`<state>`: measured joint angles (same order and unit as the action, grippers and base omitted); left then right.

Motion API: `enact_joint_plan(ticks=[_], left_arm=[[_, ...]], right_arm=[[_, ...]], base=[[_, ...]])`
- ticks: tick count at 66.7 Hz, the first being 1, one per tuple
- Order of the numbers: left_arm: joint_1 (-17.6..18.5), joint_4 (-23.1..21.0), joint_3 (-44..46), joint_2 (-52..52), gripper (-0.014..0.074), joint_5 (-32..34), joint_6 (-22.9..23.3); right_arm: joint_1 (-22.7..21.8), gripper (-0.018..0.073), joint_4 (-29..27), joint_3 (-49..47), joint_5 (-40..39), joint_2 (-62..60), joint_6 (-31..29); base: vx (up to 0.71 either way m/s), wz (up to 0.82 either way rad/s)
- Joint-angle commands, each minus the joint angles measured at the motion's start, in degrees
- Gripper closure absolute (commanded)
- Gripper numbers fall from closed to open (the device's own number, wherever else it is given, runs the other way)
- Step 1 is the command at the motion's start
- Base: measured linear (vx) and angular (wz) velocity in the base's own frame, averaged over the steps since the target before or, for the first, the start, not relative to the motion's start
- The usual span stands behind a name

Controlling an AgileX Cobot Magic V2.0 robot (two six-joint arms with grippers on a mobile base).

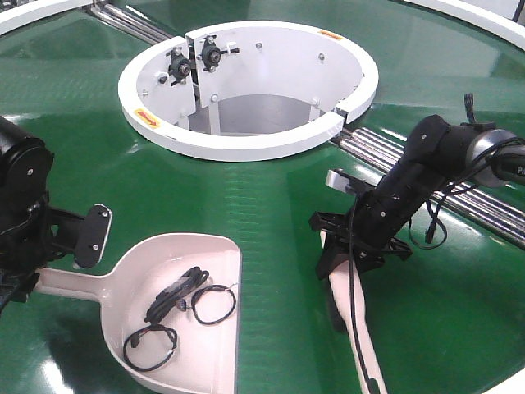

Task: Clean and inspect green conveyor with broom and dustpan
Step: 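Move the brush back with the right gripper and lower it onto the belt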

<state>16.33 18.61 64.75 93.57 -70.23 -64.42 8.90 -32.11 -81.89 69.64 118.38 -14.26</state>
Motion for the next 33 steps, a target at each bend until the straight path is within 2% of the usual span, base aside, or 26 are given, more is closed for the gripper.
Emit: enact_joint_plan(ticks=[1,23,33], left_arm=[[0.5,-0.1,1.7,-1.9,0.0619,-1.1,0.7],[0.5,-0.1,1.7,-1.9,0.0619,-1.1,0.7],[0.5,-0.1,1.7,-1.9,0.0619,-1.1,0.7]], right_arm=[[-0.5,0.0431,-0.5,-1.3,3.2,-2.4,-1.1],[-0.5,0.0039,-0.5,-1.3,3.6,-2.4,-1.1],[-0.5,-0.0038,-0.6,-1.3,3.6,-2.4,-1.1]], base=[[0.0,0.0],[0.0,0.0],[0.0,0.0]])
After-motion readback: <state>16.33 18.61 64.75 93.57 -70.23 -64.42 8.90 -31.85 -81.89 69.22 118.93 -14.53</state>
